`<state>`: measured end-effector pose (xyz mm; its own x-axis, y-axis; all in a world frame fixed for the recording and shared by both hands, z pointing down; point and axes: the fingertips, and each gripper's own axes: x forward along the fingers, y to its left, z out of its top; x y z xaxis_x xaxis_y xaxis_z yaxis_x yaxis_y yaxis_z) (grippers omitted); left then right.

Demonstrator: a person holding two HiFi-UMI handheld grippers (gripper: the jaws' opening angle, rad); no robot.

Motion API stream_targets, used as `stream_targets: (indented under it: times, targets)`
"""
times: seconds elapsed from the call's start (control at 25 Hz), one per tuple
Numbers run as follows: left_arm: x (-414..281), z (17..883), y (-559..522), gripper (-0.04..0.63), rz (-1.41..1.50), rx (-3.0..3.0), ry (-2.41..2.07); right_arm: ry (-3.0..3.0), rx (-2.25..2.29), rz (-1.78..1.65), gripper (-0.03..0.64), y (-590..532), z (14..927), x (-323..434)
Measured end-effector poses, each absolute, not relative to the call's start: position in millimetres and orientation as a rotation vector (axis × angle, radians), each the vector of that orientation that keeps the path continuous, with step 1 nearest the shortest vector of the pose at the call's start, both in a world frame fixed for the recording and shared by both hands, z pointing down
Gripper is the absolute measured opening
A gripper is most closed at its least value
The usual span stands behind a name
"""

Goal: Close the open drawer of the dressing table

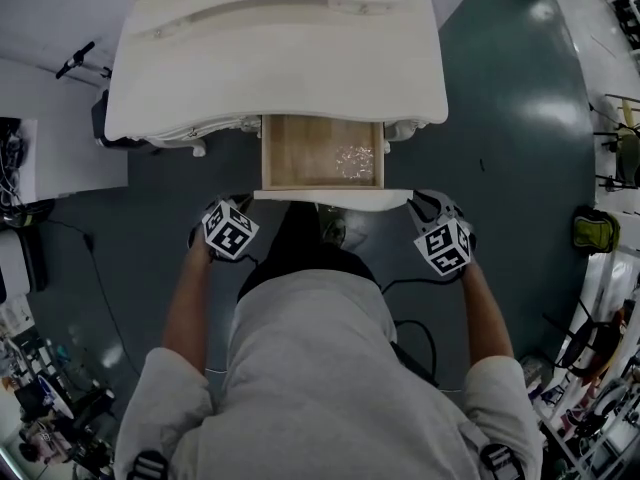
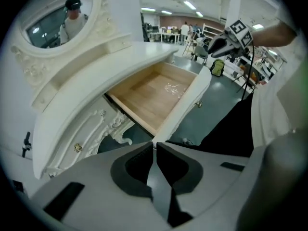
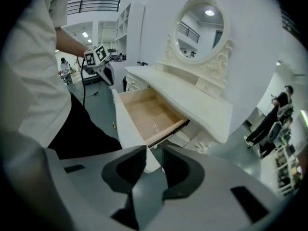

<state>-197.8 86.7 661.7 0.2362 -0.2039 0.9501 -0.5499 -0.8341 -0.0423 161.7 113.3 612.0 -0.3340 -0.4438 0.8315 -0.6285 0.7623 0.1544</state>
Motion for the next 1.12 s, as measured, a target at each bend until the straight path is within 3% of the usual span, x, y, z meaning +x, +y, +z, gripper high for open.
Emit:
stream_targets:
  times: [0.04,0.08,0.2,0.28,0.8,0.92,1.12]
  targets:
    - [-198.4,661.8,84.1,0.008,1.62,2.204,-0.695,-1.96,0.754,0.223,0.13,116.7,618.8,165.0]
    - [-198.4,661.8,81.5,0.013,1.624,2.207,-0.687,-1.935,0.698,0.202,0.154,120.2,625.9,167.5]
    - [-195.8,666.8,83.2,0.137,1.709,2.236,-0.581,-1.869,0.54,0.133,0.166,129.5,644.7,172.2]
    - [-194.5,671.8,88.3,0.166,1.79,2.26,-0.488,-1.822,0.444,0.082,0.18,132.0,654.7,175.3]
    - [-169.6,702.3,86.4,0.167,1.982,2.393,-0.409,-1.743,0.298,-0.013,0.192,126.8,693.2,172.2]
    - [-167.1,706.9,86.5,0.143,2.015,2.388,-0.429,-1.737,0.289,-0.042,0.169,127.4,696.9,169.8]
    - [-169.5,706.9,88.2,0.143,2.014,2.363,-0.537,-1.799,0.287,0.075,0.169,131.0,697.4,167.0]
